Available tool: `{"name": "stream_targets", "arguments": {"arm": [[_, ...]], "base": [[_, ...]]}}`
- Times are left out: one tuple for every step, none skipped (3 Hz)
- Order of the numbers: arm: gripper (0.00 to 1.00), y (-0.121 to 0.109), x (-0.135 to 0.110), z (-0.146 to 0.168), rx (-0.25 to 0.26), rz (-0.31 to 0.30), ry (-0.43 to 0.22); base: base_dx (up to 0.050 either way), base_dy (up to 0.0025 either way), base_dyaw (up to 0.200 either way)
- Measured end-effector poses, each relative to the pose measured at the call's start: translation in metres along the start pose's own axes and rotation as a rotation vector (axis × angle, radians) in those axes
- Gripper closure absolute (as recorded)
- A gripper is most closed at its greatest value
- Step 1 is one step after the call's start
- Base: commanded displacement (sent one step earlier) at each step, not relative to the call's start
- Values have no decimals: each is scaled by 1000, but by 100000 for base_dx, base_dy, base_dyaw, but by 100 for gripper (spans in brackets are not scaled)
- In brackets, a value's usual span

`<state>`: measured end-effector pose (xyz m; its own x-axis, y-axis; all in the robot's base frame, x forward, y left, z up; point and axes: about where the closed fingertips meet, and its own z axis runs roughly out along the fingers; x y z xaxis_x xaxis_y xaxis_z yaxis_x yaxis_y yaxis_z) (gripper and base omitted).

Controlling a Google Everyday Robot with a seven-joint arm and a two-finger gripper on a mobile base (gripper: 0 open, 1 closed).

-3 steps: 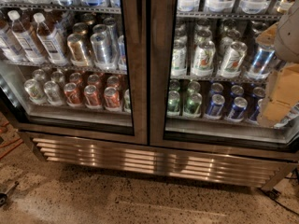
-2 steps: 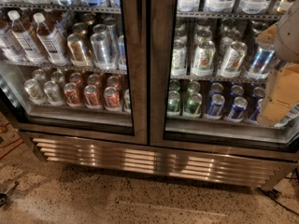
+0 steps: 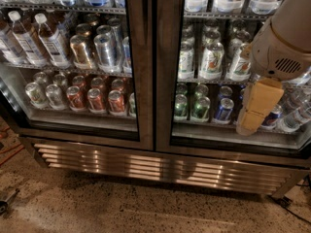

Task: Open right fridge door

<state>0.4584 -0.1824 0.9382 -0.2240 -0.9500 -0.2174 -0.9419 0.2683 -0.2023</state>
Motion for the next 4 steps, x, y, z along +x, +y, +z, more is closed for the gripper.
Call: {"name": "stream_targets", "arguments": {"arm": [[0, -2, 1, -1, -18, -10, -61], [0, -16, 27, 7, -57, -8, -217], [0, -19, 44, 17, -129, -37, -424], [0, -19, 31, 16, -150, -34, -503]], "base": [[0, 0, 0], [0, 0, 0], [0, 0, 0], [0, 0, 0]]}}
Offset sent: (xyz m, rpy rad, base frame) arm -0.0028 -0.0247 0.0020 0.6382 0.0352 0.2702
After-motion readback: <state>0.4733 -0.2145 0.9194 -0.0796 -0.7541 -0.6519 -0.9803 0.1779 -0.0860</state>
